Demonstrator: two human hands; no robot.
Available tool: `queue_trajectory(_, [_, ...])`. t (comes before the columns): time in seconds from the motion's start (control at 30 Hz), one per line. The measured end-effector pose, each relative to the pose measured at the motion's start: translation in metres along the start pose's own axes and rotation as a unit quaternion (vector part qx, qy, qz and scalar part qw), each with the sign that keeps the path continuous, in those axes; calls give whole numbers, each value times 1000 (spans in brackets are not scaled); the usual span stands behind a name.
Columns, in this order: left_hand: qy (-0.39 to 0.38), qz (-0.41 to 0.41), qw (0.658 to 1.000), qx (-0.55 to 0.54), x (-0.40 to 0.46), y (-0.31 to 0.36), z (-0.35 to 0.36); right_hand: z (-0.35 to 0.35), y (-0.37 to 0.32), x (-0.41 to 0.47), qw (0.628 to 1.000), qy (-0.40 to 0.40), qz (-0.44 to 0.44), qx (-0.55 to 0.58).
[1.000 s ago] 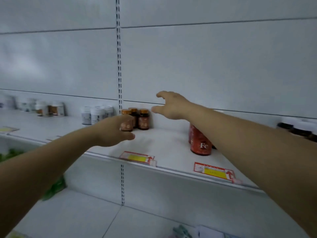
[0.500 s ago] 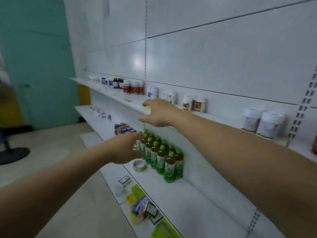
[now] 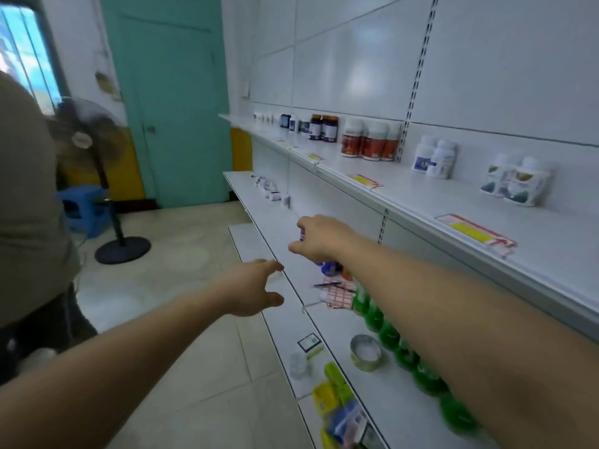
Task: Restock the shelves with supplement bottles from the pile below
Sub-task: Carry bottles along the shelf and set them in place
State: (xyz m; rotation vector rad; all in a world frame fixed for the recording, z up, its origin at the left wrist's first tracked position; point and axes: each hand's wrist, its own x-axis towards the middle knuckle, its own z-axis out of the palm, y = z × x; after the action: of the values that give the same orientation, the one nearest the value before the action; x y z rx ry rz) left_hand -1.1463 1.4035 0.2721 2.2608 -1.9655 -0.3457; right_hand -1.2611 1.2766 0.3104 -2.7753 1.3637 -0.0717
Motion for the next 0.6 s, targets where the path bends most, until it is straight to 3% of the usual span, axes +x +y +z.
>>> queue_trajectory(0.33, [9,-27,1000,7,204,-126,-65,4,-12,262,998,8,5,56])
queue_trajectory(0.6, [18,-12,999,-36,377,-287,-95,38,-57,481,995,22,27,91])
